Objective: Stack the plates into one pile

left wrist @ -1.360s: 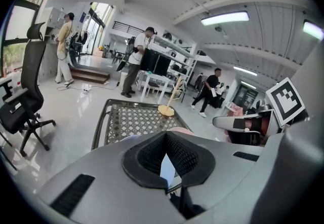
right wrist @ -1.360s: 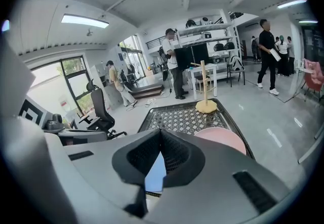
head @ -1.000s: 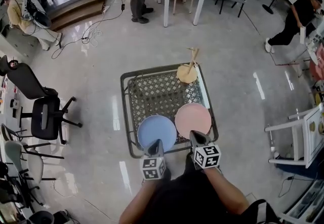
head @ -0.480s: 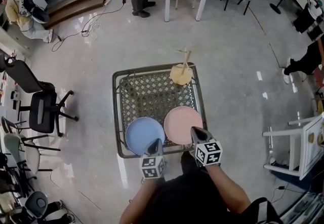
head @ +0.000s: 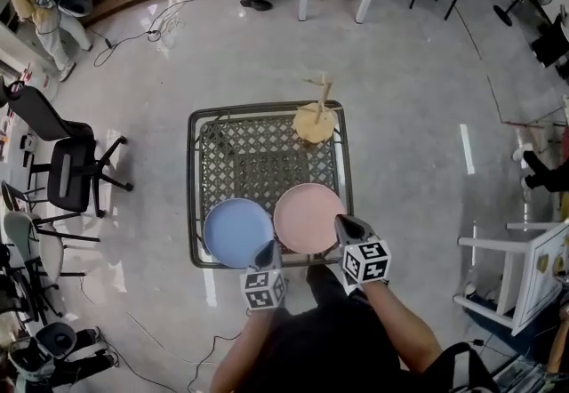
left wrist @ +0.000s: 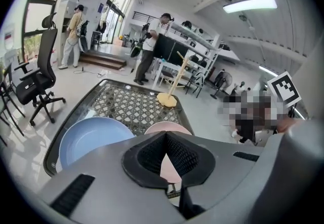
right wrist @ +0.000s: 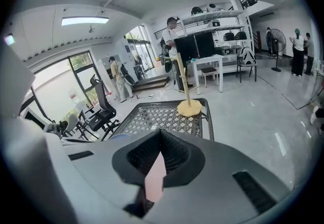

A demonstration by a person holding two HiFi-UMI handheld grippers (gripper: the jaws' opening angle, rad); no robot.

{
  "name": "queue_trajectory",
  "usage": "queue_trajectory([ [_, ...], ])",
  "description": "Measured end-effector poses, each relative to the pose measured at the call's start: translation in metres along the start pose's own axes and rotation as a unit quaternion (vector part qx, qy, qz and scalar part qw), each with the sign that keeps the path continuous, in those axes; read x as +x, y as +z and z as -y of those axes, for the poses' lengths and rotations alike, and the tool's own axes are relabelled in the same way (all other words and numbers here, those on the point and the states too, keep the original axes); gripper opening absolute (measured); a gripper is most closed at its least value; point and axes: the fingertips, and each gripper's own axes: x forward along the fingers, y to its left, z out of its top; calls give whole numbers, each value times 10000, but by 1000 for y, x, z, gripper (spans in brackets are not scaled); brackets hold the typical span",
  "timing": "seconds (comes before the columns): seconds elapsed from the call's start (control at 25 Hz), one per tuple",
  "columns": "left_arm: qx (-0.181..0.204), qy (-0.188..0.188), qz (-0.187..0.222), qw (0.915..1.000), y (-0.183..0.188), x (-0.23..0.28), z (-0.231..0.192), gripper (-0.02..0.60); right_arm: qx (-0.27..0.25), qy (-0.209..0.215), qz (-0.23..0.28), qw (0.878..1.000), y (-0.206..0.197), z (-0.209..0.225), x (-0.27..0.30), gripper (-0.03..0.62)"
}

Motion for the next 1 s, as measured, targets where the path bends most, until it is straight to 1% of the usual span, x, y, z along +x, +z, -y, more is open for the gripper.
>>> queue_trajectory([
  [0.4,-420,420,-301,9978,-25,34,-5,15,-279,253,-499,9980,-15,36,33,9],
  [0.64,-813,599,-534,9935,-55,51,-11,15,-132,280,-939,9951,-40,63,56,11],
  [0.76,-999,680,-655,9905,-71,58,-17,18,-147,285,-1155,9928,-54,70,66,12],
  [0.8,-1056,700,-695,9895,-75,60,-18,24,-167,282,-1241,9917,-59,72,68,12],
  [0.88,-1141,707,-772,9880,-84,64,-18,78,-204,283,-1426,9892,-70,76,73,23],
  [0.96,-1202,726,-870,9863,-93,69,-17,118,-231,286,-1609,9863,-82,81,78,70],
  [1.0,-1231,753,-923,9852,-98,71,-18,125,-242,278,-1692,9849,-88,84,81,81],
])
